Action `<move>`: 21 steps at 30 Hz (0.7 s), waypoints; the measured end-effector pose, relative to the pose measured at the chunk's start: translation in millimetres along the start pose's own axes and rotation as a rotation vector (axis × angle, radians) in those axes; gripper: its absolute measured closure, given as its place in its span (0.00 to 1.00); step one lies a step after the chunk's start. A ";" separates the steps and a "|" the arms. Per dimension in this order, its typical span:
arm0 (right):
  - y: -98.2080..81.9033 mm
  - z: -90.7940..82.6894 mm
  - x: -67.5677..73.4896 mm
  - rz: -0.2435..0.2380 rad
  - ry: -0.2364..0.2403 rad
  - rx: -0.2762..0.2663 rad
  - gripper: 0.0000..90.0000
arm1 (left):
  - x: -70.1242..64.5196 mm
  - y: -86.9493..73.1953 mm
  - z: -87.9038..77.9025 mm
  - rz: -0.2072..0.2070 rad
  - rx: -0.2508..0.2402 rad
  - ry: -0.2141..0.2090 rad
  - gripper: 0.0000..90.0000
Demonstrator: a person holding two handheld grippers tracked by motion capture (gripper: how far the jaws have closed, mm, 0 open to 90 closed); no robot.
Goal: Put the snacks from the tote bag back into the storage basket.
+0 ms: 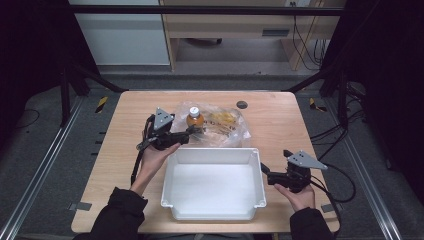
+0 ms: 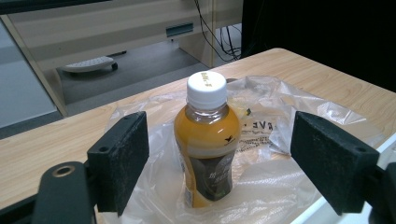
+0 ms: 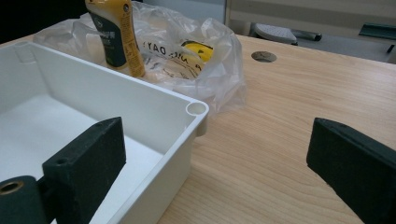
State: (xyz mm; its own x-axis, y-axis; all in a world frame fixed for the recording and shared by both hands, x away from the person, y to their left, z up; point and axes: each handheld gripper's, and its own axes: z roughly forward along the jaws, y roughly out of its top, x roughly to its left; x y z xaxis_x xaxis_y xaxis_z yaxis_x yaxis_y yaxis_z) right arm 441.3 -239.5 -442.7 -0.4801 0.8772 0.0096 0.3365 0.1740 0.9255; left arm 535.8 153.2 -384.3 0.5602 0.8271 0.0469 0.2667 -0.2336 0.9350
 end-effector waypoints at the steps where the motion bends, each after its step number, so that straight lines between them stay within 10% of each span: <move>1: 0.0 0.0 0.0 0.000 0.000 0.000 0.05 | 0.0 0.8 1.0 -0.002 0.001 0.001 0.21; 21: 0.1 -0.2 -0.2 0.001 0.001 0.000 0.06 | -2.6 12.6 26.1 -0.010 -0.005 0.020 0.27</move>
State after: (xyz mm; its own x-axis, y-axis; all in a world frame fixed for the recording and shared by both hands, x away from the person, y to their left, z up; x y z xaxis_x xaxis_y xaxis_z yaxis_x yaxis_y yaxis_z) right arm 441.3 -239.7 -442.6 -0.4804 0.8770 0.0105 0.3371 0.1736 0.9253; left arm 558.2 134.8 -381.9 0.5418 0.8394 0.0442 0.2683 -0.2225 0.9373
